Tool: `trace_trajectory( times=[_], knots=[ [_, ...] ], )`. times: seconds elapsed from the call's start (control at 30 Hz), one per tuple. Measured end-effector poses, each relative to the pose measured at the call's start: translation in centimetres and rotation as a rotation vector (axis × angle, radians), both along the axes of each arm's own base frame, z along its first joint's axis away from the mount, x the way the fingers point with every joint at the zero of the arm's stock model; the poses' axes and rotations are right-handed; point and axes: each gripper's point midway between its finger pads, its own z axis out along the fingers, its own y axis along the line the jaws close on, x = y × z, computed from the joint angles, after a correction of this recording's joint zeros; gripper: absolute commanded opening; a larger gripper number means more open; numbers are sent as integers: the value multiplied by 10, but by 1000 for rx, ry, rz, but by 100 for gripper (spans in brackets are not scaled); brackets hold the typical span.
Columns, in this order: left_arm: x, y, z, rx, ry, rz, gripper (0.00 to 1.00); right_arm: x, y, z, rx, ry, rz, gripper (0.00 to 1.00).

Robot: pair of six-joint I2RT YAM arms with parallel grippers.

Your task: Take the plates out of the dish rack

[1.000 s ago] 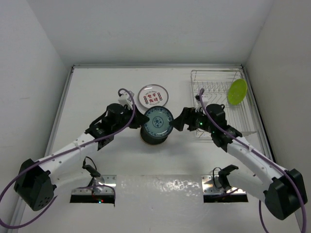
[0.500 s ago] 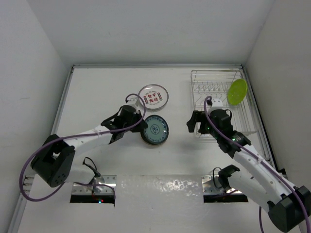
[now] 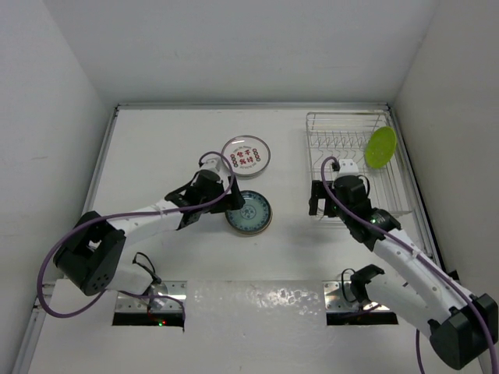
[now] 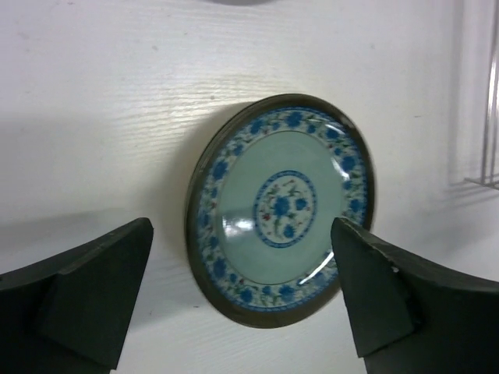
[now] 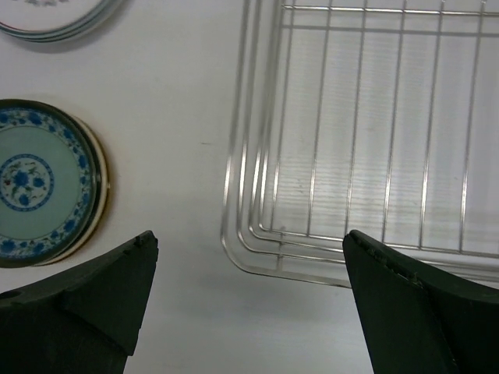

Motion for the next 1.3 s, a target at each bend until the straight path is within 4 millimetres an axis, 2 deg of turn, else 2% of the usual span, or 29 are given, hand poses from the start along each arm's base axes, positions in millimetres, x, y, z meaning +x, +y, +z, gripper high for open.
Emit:
trace_trajectory(
  times=[0.07,0.17,0.37,0.47,0.57,0.63,0.9,1.03,1.2,1.27,1.3],
  knots=[
    [-1,5,-3,24,13,17,100,1,-9,-3,-48,21,-32,99],
    [-3,12,-6,61,33,38,100,6,-24,-2,-141,48,-88,99],
    [-13,15,2,137,52,40,100,28,-66,11,-395,44,-256,99],
    [-26,12,25,166,21,13,100,39,-95,9,-490,91,-345,99],
    [-39,0,73,127,-69,-51,100,56,-139,6,-542,164,-486,98],
    [-46,-1,92,117,-98,-87,100,66,-156,5,-579,197,-533,98],
    [-70,34,120,169,-173,-119,100,105,-205,3,-593,196,-700,98],
    [-76,40,122,158,-200,-130,100,121,-222,10,-532,120,-756,99],
    [-77,38,112,190,-175,-150,100,147,-235,23,-480,12,-809,98],
    [-79,38,110,197,-169,-157,100,155,-240,20,-458,-9,-817,93],
    [-80,38,110,198,-169,-158,100,158,-244,17,-446,-13,-820,87]
  ],
)
